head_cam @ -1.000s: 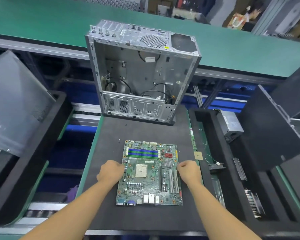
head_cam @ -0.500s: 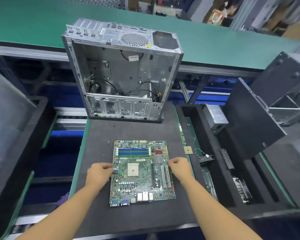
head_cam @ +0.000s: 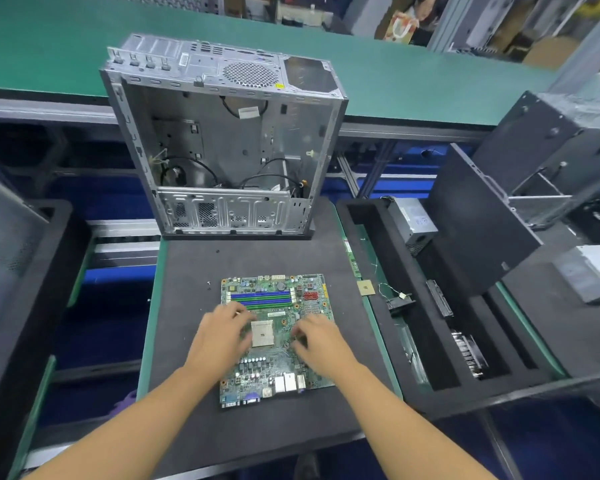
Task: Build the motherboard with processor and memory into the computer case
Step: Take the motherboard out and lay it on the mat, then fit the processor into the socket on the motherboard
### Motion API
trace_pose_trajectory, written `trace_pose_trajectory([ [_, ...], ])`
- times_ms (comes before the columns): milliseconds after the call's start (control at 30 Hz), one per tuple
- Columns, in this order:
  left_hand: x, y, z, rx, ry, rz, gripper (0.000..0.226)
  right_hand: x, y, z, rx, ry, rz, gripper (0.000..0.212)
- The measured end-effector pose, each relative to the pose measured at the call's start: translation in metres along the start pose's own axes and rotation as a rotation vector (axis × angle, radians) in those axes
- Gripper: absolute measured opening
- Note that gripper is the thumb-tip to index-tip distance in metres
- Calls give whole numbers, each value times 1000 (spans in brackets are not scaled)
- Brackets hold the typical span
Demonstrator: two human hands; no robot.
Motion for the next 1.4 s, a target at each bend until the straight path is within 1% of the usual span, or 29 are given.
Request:
trace_pose_trajectory([
  [67, 13, -9, -8, 14, -58, 155, 34, 3, -2, 11, -54, 1, 38, 15],
  [133, 25, -16, -14, -7, -113, 218, 33, 3, -4, 10, -62, -4, 34, 16],
  [200, 31, -20, -20, -23, -113, 184, 25, -2, -5, -3, -43, -5, 13, 17],
  [300, 34, -29, -29, -1, -64, 92, 13, -9, -4, -39, 48, -40, -34, 16],
  [433, 49, -58, -58, -3, 58, 130, 20, -19, -9, -88, 147, -140, -84, 18],
  [533, 62, -81, -82, -18, 143, 115, 21, -23, -20, -129, 320, -181, -102, 21],
  [567, 67, -87, -87, -21, 161, 116, 20, -24, -25, -143, 373, -156, -94, 21],
  [633, 75, -93, -93, -34, 200, 104, 18, -26, -37, -170, 400, -10, -43, 27],
  [700, 79, -97, -95, -65, 232, 79, 16, -28, -47, -189, 339, 142, 5, 41],
  [767, 81, -98, -93, -94, 262, 57, 15, -28, -58, -201, 239, 213, 53, 56],
  [800, 80, -98, -92, -108, 277, 52, 15, -27, -63, -205, 193, 229, 80, 59],
  [900, 77, -98, -91, -141, 314, 40, 15, -24, -79, -209, 86, 302, 114, 54],
  [1000, 73, -96, -92, -169, 346, 6, 17, -24, -88, -209, -1, 358, 77, 42],
  [1100, 66, -92, -94, -177, 392, -27, 20, -29, -86, -212, -24, 353, 49, 37],
  [1167, 61, -88, -93, -176, 421, -45, 19, -36, -79, -212, 30, 231, 14, 36],
  [1233, 56, -85, -88, -215, 494, -58, 18, -46, -69, -201, 79, -48, -64, 34],
  [1300, 49, -83, -83, -311, 671, -74, 17, -57, -59, -174, 88, -398, -129, 31],
  [1333, 45, -81, -82, -360, 792, -65, 17, -60, -55, -156, 89, -565, -129, 29],
  [1400, 36, -76, -83, -406, 1028, 17, 27, -57, -48, -116, 102, -907, -49, 23],
])
Point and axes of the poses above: each hand's wrist, its own y-axis away from the middle knuckle, its own x-axis out of the palm, z = x × y, the point moved 2 cm from there along -y, towards the middle knuckle, and after that the axes turned 13 degrees about y, right-handed, at the moved point
